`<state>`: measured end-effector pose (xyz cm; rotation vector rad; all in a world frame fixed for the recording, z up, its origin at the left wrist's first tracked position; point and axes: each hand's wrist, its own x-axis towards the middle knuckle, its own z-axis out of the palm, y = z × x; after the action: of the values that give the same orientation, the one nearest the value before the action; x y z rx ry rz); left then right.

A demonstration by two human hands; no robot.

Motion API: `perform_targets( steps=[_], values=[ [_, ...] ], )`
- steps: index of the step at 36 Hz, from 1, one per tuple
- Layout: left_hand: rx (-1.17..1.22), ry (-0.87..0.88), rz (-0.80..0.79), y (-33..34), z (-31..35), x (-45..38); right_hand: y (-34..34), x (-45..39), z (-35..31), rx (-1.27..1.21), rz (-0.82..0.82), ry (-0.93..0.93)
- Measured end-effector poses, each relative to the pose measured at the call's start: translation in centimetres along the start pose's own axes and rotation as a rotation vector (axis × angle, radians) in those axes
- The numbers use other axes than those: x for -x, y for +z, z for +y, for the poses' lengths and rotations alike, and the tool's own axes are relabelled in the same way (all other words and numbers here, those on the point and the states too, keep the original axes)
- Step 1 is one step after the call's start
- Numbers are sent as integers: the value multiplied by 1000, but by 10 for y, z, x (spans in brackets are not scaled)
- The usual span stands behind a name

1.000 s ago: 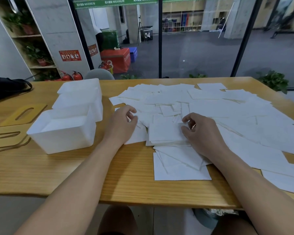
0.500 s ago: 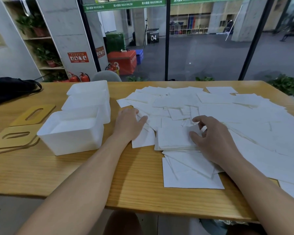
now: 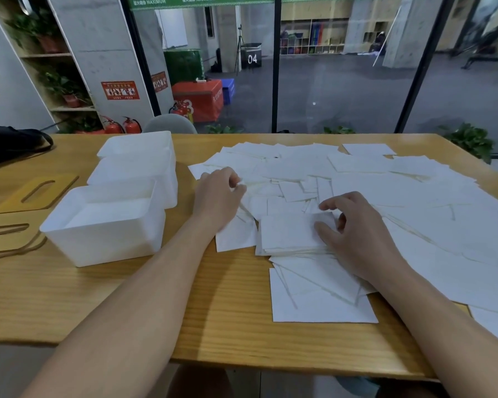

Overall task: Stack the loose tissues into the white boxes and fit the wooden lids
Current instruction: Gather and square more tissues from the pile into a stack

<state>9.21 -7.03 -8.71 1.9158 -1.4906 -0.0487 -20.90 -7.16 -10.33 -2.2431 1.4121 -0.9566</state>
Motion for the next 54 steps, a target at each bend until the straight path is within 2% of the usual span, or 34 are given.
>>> perform_targets(
  steps=[6, 9, 15, 18, 25, 29, 31, 34, 37, 42, 46, 50, 54],
  values=[
    [179, -8, 193, -13, 1, -1, 1, 0, 0, 4, 2, -17],
    [315, -61, 239, -17, 0, 0, 1, 0, 0, 1, -3, -25],
    [251, -94, 167, -22, -14, 0, -1, 1, -1, -13, -10, -21],
    [243, -103, 191, -24, -16, 2, -1, 2, -2, -19, -16, -25],
    [647, -67, 354, -29, -6, 5, -1, 2, -1, -24, -19, -29],
    [869, -119, 365, -31, -6, 3, -1, 2, -2, -21, -16, -32],
    [985, -130, 340, -32, -6, 2, -1, 2, -3, -21, -14, -32],
    [1012, -112, 291, -32, -3, 1, -1, 2, -3, -9, 7, -33],
    [1049, -97, 155, -29, 0, 3, -3, 2, -5, -2, 48, -51],
    [882, -106, 6, -22, 13, 14, -5, 2, -10, -29, 107, -68],
    [912, 3, -224, -17, 25, 24, -7, 3, -15, -144, 135, -86],
    [915, 138, -449, -16, 35, 34, -13, 5, -24, -387, 61, -62],
    [860, 256, -563, -14, 48, 42, -18, 4, -27, -493, -65, -61]
  ],
)
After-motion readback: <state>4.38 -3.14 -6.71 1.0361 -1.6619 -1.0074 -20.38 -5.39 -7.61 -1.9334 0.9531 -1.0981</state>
